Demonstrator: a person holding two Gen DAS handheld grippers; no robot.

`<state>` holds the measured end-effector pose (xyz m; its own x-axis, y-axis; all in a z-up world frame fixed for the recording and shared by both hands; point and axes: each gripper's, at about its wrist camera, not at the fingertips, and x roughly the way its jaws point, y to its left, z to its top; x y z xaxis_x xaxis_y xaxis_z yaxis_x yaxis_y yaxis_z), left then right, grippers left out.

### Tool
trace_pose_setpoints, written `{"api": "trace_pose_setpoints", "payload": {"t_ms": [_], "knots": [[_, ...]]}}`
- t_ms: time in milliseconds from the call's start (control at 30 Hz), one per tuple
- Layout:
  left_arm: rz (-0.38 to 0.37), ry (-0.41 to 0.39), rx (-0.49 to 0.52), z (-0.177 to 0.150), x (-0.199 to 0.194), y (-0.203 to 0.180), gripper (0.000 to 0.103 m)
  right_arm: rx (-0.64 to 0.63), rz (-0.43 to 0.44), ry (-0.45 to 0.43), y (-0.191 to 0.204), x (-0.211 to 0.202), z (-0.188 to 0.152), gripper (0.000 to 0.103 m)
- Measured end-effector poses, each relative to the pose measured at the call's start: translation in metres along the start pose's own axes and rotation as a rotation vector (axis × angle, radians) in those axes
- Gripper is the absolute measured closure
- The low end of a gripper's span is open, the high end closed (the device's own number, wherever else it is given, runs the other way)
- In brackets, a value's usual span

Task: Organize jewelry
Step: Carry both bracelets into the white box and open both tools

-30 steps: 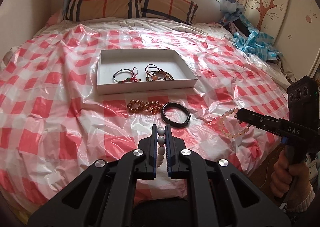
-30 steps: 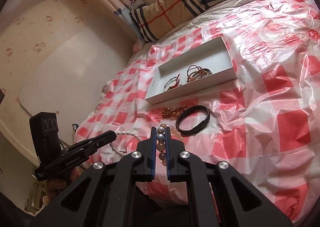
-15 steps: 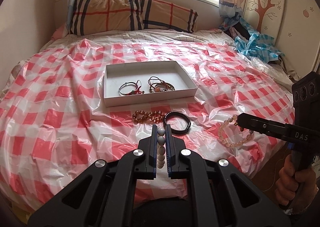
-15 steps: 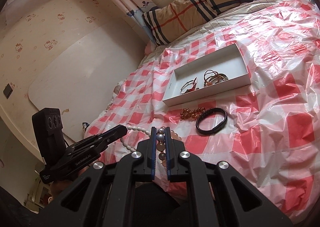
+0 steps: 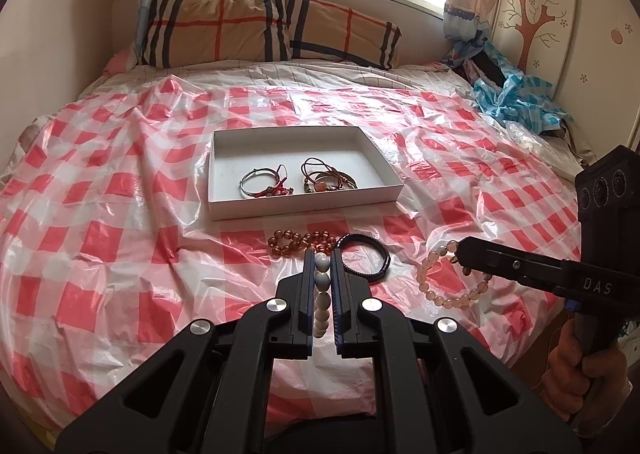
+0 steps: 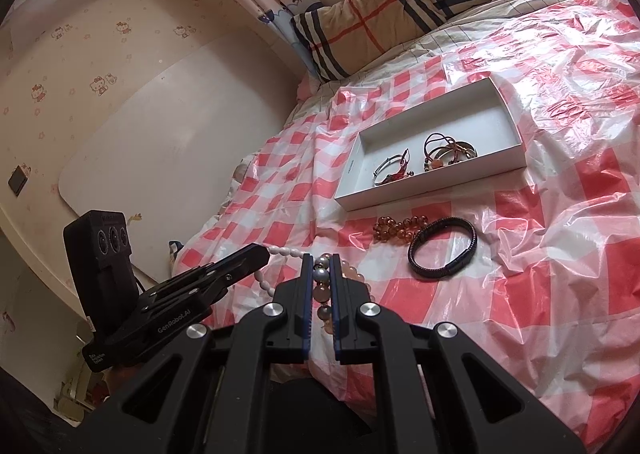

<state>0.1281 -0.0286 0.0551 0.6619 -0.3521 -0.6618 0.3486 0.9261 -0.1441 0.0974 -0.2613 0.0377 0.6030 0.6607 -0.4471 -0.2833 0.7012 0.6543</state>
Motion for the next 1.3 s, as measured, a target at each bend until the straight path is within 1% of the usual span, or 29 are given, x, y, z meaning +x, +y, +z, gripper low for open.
{"api": "trace_pose_setpoints", "payload": {"t_ms": [267,567,767,967,1300], "knots": [[-0.031,-0.017,-0.023,0.016,0.019,0.009,0.096,-0.021,-0.001,0.011,-0.003,0.019,0.015,0.094],[-0.084,-0.039,-0.066,0.043,0.045,0.022,0.096,-0.040,-0.007,0.001,-0.014,0.043,0.050,0.094],[-0.100,-0.041,-0.072,0.059,0.068,0.026,0.096,-0.045,-0.011,0.008,-0.029,0.066,0.073,0.094],[-0.118,-0.039,-0.100,0.074,0.096,0.033,0.096,-0.034,-0.013,0.020,-0.045,0.092,0.091,0.094],[-0.124,-0.038,-0.156,0.087,0.137,0.052,0.096,-0.038,-0.022,0.048,-0.058,0.138,0.112,0.094]]}}
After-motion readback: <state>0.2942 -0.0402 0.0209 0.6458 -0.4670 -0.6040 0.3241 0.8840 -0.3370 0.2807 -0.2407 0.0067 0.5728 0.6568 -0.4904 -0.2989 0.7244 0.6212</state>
